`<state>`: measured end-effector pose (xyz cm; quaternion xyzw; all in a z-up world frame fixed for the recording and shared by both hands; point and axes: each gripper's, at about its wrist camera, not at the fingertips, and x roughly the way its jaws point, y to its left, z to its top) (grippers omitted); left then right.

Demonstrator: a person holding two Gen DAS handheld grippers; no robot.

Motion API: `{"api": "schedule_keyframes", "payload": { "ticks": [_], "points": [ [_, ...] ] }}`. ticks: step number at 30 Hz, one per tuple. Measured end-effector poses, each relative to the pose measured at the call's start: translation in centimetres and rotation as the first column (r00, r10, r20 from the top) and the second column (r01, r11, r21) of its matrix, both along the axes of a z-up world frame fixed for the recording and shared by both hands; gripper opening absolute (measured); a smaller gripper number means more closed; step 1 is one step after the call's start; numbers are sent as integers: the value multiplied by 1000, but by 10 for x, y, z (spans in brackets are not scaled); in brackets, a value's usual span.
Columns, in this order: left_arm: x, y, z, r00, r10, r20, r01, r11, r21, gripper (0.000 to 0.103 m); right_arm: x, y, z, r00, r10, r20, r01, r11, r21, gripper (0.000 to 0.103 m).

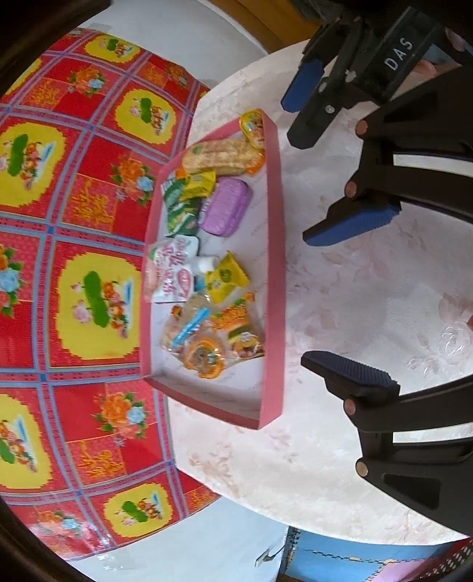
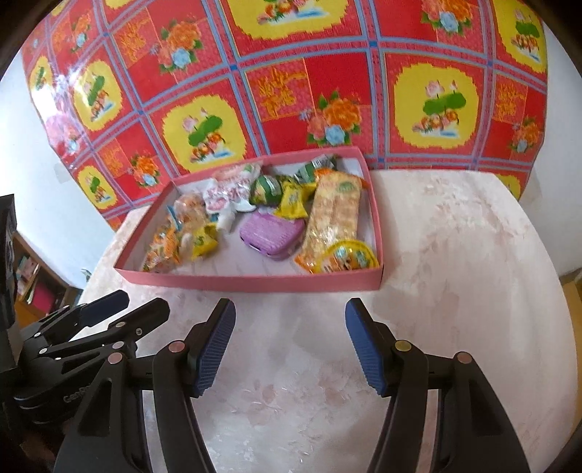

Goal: Organize snacks

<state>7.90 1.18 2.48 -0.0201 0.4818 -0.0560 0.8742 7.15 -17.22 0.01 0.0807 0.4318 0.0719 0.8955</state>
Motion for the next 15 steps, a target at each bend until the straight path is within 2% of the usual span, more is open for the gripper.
{"api": "schedule_keyframes", "payload": {
  "ticks": [8, 15],
  "points": [
    [2, -1, -14, 1000, 9, -28, -9, 1000, 9, 63, 4, -1, -14, 999, -34, -29, 34, 999, -23, 64],
    [4, -2, -23, 999, 28, -16, -27, 998, 54, 63, 7, 2, -24, 998, -55, -24, 53, 995, -83, 64]
  ]
}}
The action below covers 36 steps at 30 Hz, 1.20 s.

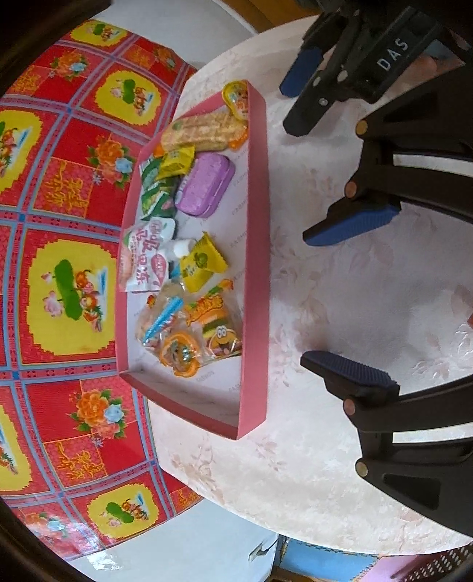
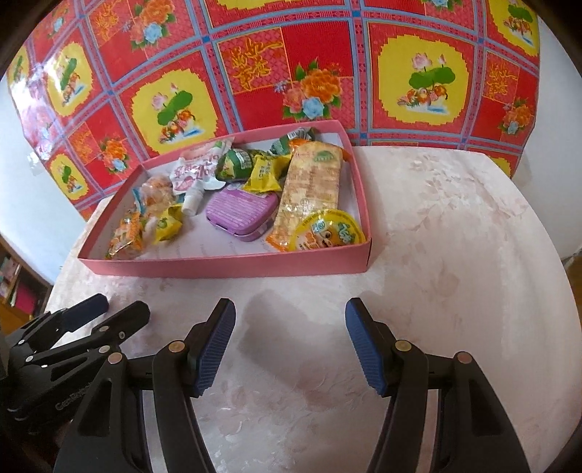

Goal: Organize snacks

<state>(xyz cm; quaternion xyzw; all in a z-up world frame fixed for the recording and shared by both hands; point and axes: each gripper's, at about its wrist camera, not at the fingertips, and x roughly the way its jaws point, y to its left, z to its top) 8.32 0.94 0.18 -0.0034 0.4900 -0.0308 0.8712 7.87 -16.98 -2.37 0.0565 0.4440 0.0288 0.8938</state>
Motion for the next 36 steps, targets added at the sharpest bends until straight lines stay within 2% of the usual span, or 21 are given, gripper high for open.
{"api": "schedule_keyframes", "payload": {
  "ticks": [10, 36],
  "points": [
    [0, -1, 0, 999, 21, 30, -21, 1000, 19, 64, 1, 8, -3, 1000, -7, 25, 9, 998, -65, 65],
    [1, -1, 0, 999, 22, 33, -22, 1000, 20, 65, 2, 8, -3, 1000, -2, 24, 3, 998, -60, 69]
  ]
}}
